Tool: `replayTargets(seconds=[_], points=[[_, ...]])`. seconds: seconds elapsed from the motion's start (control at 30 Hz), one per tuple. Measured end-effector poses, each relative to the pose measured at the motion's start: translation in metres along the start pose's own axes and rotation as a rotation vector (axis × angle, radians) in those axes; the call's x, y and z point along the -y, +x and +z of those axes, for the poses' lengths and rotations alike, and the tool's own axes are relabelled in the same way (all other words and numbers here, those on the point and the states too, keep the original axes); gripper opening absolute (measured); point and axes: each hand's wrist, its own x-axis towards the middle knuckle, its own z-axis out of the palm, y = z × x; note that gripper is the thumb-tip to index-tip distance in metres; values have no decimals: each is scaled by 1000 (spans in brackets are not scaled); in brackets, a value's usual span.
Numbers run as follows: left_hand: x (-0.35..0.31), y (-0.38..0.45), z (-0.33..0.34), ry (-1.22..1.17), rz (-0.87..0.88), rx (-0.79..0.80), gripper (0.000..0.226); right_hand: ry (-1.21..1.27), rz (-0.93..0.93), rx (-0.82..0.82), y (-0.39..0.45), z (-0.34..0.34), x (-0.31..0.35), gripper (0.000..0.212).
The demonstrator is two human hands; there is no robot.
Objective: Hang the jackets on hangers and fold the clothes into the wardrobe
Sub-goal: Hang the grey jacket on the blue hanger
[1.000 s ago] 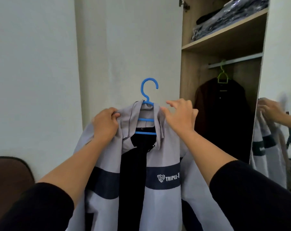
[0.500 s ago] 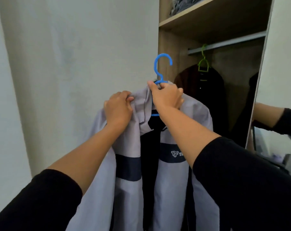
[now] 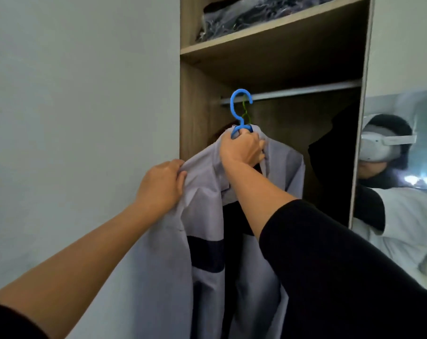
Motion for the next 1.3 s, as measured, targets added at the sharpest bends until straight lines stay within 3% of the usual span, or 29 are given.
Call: replayTargets(seconds=[0.3, 0.57, 1.07, 1.3], points=[[-21, 64, 60, -263, 173, -174, 35, -82, 3, -41, 82, 16, -16, 40], [-27, 127, 109, -280, 240, -305, 30, -34, -30, -25, 154, 43, -25, 41], [-40, 204, 171, -283, 342, -332, 30, 17, 10, 2, 252, 79, -52, 43], [-46, 205, 191, -309, 314, -193, 34, -84, 22, 18, 256, 82, -80, 45]])
